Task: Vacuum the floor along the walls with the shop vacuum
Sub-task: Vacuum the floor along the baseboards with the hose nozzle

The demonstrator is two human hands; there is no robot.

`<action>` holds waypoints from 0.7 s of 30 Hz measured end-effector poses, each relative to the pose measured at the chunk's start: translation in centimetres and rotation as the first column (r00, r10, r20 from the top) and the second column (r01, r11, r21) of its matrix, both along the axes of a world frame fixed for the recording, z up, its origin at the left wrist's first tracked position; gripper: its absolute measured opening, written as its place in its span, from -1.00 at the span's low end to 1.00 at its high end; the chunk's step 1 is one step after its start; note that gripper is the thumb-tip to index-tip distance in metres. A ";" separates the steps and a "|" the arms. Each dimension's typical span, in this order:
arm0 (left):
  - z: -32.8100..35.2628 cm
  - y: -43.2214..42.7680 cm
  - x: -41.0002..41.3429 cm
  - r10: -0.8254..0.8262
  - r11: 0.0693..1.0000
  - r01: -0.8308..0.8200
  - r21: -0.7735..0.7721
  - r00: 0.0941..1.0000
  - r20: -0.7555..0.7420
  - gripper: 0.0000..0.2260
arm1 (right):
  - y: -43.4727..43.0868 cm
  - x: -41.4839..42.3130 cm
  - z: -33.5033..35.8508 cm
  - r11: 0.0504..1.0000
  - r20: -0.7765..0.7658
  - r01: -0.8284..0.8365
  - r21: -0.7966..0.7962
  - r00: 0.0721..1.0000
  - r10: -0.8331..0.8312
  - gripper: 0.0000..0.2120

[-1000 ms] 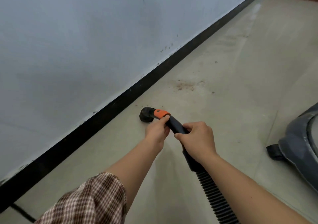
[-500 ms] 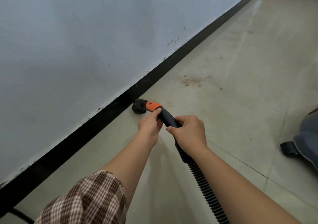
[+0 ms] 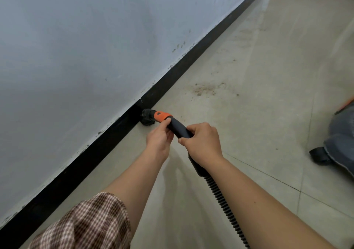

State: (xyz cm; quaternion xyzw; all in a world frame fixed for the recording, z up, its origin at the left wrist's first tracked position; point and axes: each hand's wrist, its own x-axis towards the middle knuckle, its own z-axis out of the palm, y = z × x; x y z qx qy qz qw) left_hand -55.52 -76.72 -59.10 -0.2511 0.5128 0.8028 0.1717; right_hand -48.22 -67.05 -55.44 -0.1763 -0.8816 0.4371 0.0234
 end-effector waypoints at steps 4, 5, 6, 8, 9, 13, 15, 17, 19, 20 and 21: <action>0.0 1.1 0.1 -0.008 1.000 0.008 0.024 1.000 0.007 -0.80 | 1.0 0.3 0.2 1.000 0.004 0.030 0.007 1.000 -0.030 -0.93; 0.1 1.4 0.1 -0.003 0.999 0.002 0.033 1.000 0.013 -0.81 | 1.2 0.4 0.3 0.999 0.002 0.035 0.011 0.999 -0.035 -0.92; 0.2 1.8 0.1 0.001 0.999 -0.001 0.043 1.000 0.017 -0.84 | 1.5 0.5 0.4 0.999 -0.002 0.041 0.011 0.999 -0.041 -0.91; 0.3 2.4 0.3 -0.006 0.998 0.004 0.056 1.000 0.024 -0.91 | 2.0 0.8 0.6 0.998 -0.009 0.057 0.010 0.998 -0.057 -0.86; 0.3 2.7 0.3 -0.009 0.998 0.007 0.059 1.000 0.028 -0.93 | 2.3 0.9 0.6 0.998 -0.012 0.064 0.010 0.998 -0.064 -0.85; 0.5 3.7 0.8 -0.007 0.999 0.005 0.045 0.999 0.043 -0.93 | 3.2 1.4 0.6 0.997 -0.010 0.075 0.009 0.997 -0.075 -0.90; 0.6 4.1 1.1 -0.012 0.999 0.010 0.046 0.999 0.046 -0.93 | 3.6 1.7 0.6 0.997 -0.011 0.079 0.005 0.997 -0.079 -0.90; 0.6 4.5 1.3 -0.020 0.999 0.018 0.047 0.999 0.047 -0.93 | 4.1 1.9 0.6 0.996 -0.014 0.089 -0.004 0.996 -0.089 -0.91; 0.7 4.9 1.5 -0.020 0.999 0.018 0.035 0.999 0.047 -0.92 | 4.5 2.0 0.6 0.995 -0.015 0.101 -0.004 0.995 -0.101 -0.91; 0.7 5.1 1.6 -0.021 0.999 0.020 0.027 0.999 0.049 -0.91 | 4.7 2.1 0.6 0.994 -0.016 0.108 -0.002 0.994 -0.108 -0.91; 0.7 5.3 1.7 -0.024 0.999 0.023 0.024 0.998 0.050 -0.90 | 4.9 2.3 0.6 0.993 -0.017 0.115 -0.001 0.993 -0.115 -0.91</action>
